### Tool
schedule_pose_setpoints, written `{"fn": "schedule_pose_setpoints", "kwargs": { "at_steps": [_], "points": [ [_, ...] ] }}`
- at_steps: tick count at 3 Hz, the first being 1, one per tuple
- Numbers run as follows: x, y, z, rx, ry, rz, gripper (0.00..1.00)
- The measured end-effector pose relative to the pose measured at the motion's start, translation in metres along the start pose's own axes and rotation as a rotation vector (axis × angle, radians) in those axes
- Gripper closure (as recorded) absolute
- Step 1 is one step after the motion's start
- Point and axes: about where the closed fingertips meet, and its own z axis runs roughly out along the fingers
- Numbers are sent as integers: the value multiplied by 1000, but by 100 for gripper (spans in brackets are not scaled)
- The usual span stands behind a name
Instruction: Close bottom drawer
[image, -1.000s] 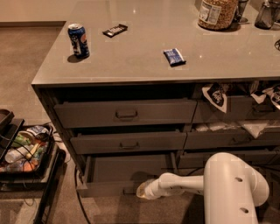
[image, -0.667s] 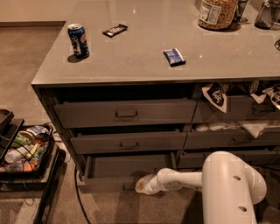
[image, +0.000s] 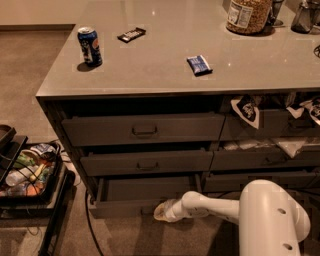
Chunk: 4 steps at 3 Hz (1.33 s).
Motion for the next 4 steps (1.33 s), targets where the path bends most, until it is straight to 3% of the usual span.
{"fn": "schedule_pose_setpoints", "kwargs": {
  "at_steps": [2,4],
  "points": [
    [25,-9,20,-5,14,-52,100],
    [29,-20,25,9,43,-82,100]
  ]
}}
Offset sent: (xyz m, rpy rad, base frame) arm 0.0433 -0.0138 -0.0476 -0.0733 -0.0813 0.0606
